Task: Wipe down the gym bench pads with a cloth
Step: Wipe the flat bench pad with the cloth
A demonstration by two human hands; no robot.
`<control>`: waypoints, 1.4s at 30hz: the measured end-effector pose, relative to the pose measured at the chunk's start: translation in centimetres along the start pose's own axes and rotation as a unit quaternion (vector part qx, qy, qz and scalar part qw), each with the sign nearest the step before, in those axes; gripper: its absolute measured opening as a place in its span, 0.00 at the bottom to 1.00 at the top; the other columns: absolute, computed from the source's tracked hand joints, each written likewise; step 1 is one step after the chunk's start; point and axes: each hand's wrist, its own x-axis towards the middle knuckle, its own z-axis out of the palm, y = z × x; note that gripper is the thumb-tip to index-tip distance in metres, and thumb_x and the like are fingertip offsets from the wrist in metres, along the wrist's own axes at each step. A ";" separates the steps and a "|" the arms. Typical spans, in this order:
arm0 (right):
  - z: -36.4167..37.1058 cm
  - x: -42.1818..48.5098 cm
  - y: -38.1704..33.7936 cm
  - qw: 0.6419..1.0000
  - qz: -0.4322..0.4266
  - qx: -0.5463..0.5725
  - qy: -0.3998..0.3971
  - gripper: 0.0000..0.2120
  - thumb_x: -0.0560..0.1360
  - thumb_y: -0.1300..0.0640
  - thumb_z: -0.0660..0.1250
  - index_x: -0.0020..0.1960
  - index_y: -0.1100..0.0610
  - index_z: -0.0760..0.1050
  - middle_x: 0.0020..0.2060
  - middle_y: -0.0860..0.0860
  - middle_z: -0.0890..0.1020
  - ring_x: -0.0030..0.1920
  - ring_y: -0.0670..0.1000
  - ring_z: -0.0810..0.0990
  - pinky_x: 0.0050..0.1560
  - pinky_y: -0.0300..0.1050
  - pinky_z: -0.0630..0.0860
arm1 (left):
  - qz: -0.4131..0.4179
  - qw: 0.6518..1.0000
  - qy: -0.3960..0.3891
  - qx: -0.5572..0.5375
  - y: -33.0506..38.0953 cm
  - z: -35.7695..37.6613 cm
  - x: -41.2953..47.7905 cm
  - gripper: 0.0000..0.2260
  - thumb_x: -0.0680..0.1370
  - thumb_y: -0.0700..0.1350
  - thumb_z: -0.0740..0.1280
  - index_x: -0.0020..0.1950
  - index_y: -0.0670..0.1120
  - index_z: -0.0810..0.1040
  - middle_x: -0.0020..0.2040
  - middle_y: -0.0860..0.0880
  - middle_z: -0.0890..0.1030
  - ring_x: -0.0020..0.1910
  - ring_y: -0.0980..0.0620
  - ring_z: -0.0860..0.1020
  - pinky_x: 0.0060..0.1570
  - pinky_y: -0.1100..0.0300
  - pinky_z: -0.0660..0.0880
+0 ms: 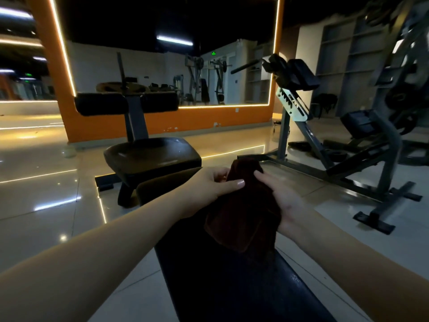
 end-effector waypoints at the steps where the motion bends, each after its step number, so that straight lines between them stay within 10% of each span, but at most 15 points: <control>1: 0.2 0.3 -1.1 1.000 -0.009 -0.008 -0.001 0.12 0.79 0.52 0.63 0.61 0.51 0.78 0.52 0.59 0.84 0.52 0.61 0.83 0.48 0.55 0.81 | 0.007 1.000 0.002 -0.010 0.8 -0.3 0.6 0.12 0.77 0.48 0.69 0.59 0.45 0.80 0.52 0.44 0.84 0.51 0.47 0.83 0.55 0.51 0.79; 11: 6.7 3.6 -17.7 0.994 -0.030 -0.104 0.000 0.18 0.75 0.51 0.68 0.62 0.58 0.76 0.56 0.58 0.82 0.57 0.58 0.81 0.58 0.55 0.77 | 0.073 0.994 0.067 -0.036 14.5 -8.3 6.5 0.10 0.80 0.47 0.64 0.58 0.45 0.79 0.53 0.46 0.83 0.52 0.50 0.82 0.47 0.61 0.80; 17: 13.9 3.5 -29.7 0.935 -0.081 -0.342 -0.042 0.48 0.55 0.47 0.81 0.69 0.52 0.63 0.57 0.54 0.80 0.55 0.54 0.81 0.54 0.50 0.79 | 0.091 0.986 0.128 0.050 27.3 -15.0 7.4 0.06 0.80 0.50 0.65 0.48 0.49 0.80 0.45 0.49 0.83 0.47 0.52 0.82 0.45 0.59 0.80; 24: 22.9 1.2 -46.1 0.882 -0.138 -0.450 -0.042 0.20 0.74 0.65 0.66 0.61 0.54 0.63 0.46 0.55 0.81 0.41 0.49 0.83 0.37 0.39 0.77 | 0.077 0.981 0.136 0.115 44.4 -22.7 6.7 0.18 0.79 0.52 0.65 0.50 0.36 0.76 0.42 0.39 0.78 0.43 0.44 0.79 0.45 0.52 0.74; 30: 33.3 -4.9 -62.8 0.872 -0.141 -0.467 -0.044 0.13 0.76 0.59 0.65 0.58 0.51 0.69 0.51 0.52 0.78 0.51 0.47 0.77 0.52 0.42 0.74 | 0.093 0.968 0.161 0.169 63.4 -29.2 3.8 0.13 0.79 0.51 0.65 0.54 0.42 0.79 0.48 0.43 0.82 0.48 0.47 0.81 0.53 0.48 0.79; 35: 41.8 -9.5 -72.6 0.871 -0.126 -0.468 -0.076 0.37 0.62 0.37 0.74 0.63 0.51 0.64 0.57 0.51 0.78 0.56 0.51 0.78 0.59 0.50 0.76 | 0.124 0.955 0.177 0.205 76.3 -33.4 1.4 0.14 0.79 0.50 0.66 0.49 0.38 0.78 0.45 0.39 0.81 0.42 0.48 0.82 0.45 0.53 0.80; 42: 51.3 -13.1 -79.9 0.825 -0.209 -0.518 -0.079 0.27 0.70 0.56 0.75 0.63 0.53 0.64 0.47 0.49 0.79 0.49 0.50 0.80 0.52 0.47 0.78 | 0.137 0.938 0.203 0.246 86.7 -39.6 -4.1 0.16 0.78 0.52 0.67 0.52 0.38 0.80 0.48 0.39 0.82 0.46 0.44 0.82 0.49 0.47 0.80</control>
